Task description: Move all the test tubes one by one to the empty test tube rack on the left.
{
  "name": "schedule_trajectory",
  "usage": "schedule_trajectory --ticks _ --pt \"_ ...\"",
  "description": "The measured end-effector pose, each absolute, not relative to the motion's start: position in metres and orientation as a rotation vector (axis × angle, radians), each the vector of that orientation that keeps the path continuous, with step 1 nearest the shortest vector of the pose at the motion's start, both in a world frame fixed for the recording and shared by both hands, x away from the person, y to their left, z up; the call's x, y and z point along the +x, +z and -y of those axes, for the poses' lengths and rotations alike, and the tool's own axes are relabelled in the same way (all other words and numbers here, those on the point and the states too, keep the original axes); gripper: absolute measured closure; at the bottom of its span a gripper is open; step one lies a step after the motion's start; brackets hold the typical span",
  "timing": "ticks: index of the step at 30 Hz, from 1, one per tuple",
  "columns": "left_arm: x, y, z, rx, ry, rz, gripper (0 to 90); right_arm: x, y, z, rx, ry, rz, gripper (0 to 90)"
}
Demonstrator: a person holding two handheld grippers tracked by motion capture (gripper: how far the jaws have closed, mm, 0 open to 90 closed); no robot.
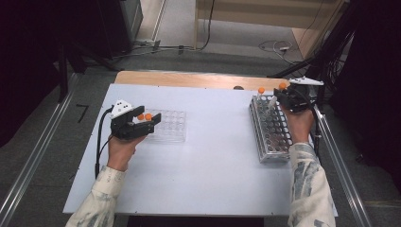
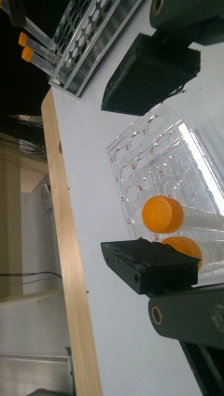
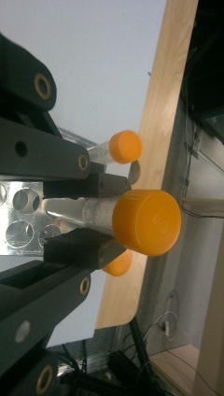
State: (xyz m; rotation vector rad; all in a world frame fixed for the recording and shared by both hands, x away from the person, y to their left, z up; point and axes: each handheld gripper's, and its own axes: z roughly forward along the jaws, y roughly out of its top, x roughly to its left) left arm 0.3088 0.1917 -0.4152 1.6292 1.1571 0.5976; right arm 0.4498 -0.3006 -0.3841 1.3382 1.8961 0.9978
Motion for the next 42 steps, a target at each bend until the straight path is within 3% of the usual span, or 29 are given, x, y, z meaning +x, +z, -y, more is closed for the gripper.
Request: schedule_trajectory --ticks 18,42 --pt "0.305 -0.412 -0.184 1.642 0.612 -1.127 27.3 0.400 -0.353 0.266 1.187 1.112 -2.025 71.9" --pt "0.300 -0.408 -0.175 1.658 0.599 -1.089 27.3 0.365 -0.387 0.169 0.935 1.158 -2.323 71.9"
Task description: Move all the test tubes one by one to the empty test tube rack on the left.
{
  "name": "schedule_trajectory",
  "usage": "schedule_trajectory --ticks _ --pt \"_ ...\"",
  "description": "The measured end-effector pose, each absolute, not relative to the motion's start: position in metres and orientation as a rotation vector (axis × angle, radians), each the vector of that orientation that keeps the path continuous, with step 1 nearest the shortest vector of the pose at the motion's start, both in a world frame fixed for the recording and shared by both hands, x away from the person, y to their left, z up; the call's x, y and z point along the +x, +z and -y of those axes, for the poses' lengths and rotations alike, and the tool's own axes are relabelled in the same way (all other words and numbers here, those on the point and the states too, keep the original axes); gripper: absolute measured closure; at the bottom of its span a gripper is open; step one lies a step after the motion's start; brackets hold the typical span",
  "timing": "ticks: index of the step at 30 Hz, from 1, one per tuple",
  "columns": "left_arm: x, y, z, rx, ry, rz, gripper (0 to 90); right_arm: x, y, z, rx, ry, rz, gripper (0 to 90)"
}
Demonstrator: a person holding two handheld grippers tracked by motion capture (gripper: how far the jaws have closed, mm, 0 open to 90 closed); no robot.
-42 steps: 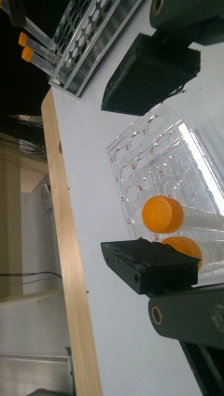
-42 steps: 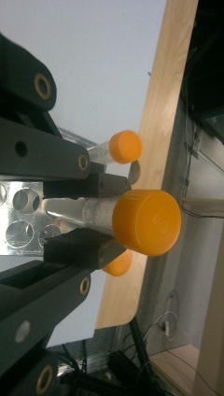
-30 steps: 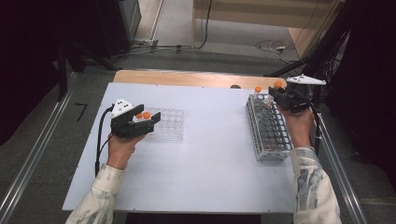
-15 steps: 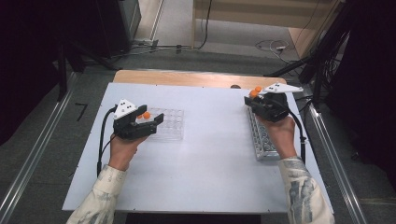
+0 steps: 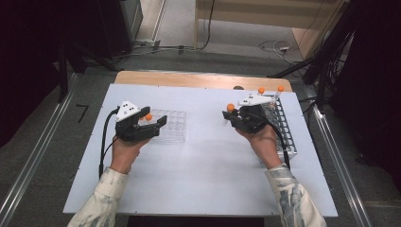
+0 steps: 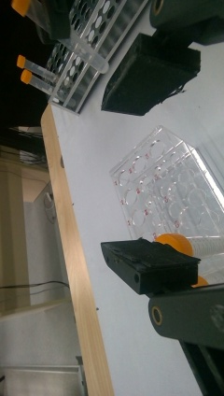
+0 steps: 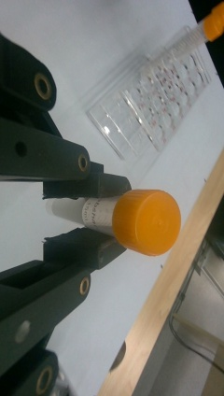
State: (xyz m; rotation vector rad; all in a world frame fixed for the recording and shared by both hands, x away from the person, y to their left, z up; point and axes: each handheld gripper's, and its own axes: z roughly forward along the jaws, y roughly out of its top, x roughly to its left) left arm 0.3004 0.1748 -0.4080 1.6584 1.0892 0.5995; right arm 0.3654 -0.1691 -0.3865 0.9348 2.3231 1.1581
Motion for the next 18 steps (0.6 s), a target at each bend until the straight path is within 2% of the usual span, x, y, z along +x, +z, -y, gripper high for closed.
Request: schedule_trajectory --ticks 18 --pt "0.294 -0.404 -0.159 1.688 0.578 -1.027 27.3 0.348 -0.412 0.121 0.825 1.191 -2.451 71.9"
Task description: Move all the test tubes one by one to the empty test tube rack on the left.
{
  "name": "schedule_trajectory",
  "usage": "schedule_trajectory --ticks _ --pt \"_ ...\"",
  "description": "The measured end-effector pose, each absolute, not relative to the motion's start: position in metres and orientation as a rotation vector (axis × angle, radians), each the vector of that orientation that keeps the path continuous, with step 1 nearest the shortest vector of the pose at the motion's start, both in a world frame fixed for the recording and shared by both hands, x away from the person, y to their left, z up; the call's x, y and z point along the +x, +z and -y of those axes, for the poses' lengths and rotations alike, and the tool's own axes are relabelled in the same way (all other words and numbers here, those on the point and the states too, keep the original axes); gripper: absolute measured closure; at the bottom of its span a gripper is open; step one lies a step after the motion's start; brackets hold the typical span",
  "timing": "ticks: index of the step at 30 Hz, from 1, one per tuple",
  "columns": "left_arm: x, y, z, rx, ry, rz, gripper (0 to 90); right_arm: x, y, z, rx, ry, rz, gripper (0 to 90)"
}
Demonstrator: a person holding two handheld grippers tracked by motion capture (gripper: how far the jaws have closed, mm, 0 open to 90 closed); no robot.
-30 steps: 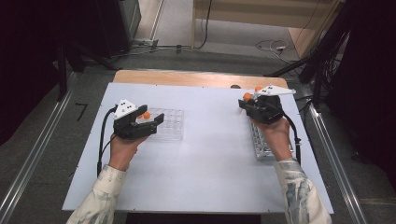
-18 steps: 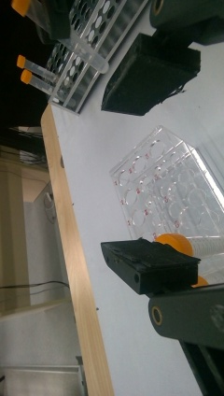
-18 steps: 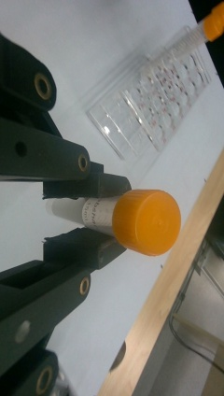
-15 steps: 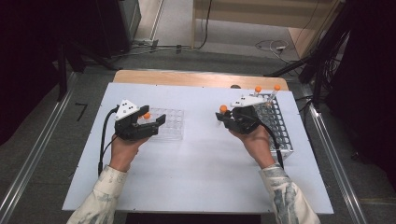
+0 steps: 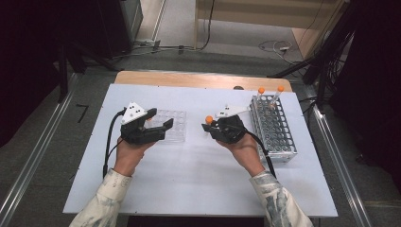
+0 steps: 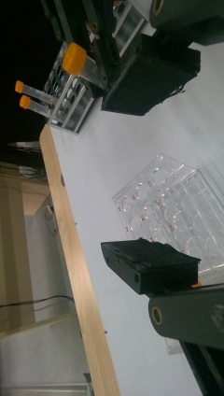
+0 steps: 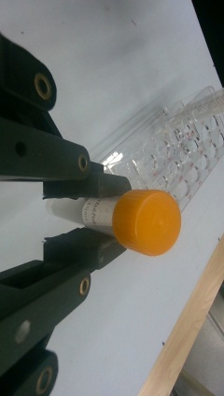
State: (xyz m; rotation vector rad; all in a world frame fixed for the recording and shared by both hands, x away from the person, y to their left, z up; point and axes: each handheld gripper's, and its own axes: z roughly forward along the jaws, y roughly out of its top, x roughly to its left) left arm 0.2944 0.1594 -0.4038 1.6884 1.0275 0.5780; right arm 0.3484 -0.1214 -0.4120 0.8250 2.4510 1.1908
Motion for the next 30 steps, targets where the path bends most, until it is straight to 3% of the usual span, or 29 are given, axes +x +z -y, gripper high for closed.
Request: schedule_trajectory --ticks 13,23,30 --pt "0.294 -0.405 -0.154 1.708 0.566 -1.009 27.3 0.340 -0.418 0.101 0.764 1.187 -2.503 72.0" --pt "0.291 -0.408 -0.138 1.736 0.481 -0.958 27.5 0.334 -0.424 0.082 0.714 1.179 -2.554 72.0" --pt "0.289 -0.412 -0.127 1.773 0.456 -0.916 33.3 0.330 -0.427 0.068 0.676 1.186 -2.584 71.9"
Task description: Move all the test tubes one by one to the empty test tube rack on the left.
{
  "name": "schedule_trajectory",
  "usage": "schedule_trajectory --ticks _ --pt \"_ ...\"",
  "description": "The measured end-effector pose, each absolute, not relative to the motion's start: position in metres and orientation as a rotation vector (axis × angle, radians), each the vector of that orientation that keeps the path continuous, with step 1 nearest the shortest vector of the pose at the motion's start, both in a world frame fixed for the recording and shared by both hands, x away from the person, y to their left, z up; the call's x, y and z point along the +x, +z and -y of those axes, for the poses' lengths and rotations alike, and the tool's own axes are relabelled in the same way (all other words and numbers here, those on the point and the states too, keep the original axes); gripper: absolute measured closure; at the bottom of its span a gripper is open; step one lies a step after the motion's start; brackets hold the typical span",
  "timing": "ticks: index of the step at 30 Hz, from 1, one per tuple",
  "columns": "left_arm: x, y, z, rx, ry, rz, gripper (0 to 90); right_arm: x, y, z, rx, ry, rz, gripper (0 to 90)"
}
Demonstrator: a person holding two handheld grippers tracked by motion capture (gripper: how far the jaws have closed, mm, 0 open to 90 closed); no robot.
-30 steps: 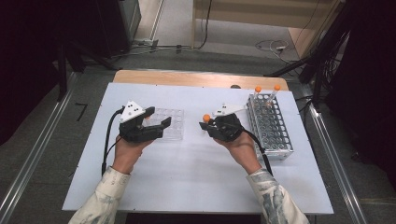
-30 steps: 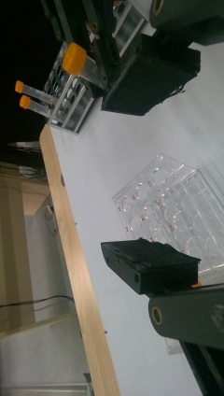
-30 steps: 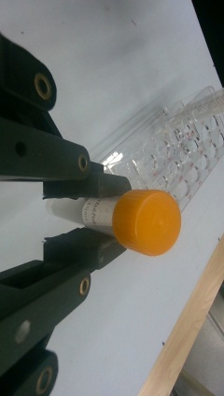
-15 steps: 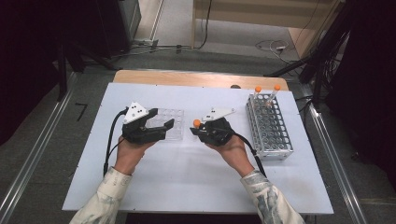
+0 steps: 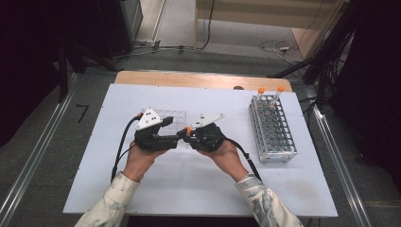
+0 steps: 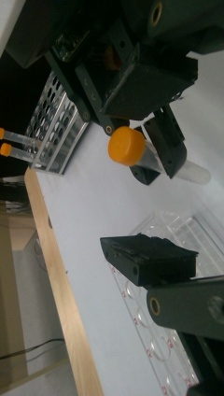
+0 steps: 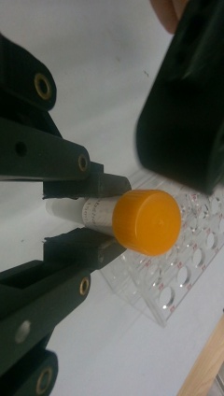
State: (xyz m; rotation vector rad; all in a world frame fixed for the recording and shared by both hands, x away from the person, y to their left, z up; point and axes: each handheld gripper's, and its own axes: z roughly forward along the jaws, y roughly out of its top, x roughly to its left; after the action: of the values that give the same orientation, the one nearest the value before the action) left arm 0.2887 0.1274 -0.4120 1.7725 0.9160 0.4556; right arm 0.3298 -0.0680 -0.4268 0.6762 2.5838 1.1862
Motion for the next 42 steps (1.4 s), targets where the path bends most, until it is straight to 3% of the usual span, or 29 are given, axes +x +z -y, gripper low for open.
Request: schedule_trajectory --ticks 5,16,25,32,42 --pt "0.289 -0.414 -0.126 1.791 0.455 -0.895 41.3 0.328 -0.428 0.058 0.639 1.194 -2.599 71.9" --pt "0.289 -0.417 -0.124 1.822 0.416 -0.857 68.3 0.328 -0.425 0.056 0.652 1.216 -2.601 71.9" --pt "0.289 -0.416 -0.127 1.817 0.411 -0.849 70.1 0.328 -0.425 0.057 0.642 1.224 -2.600 71.2" --pt "0.289 -0.412 -0.132 1.787 0.419 -0.859 70.4 0.327 -0.423 0.060 0.623 1.233 -2.600 38.6" --pt "0.288 -0.405 -0.140 1.758 0.460 -0.867 70.4 0.326 -0.424 0.079 0.708 1.228 -2.572 25.1"
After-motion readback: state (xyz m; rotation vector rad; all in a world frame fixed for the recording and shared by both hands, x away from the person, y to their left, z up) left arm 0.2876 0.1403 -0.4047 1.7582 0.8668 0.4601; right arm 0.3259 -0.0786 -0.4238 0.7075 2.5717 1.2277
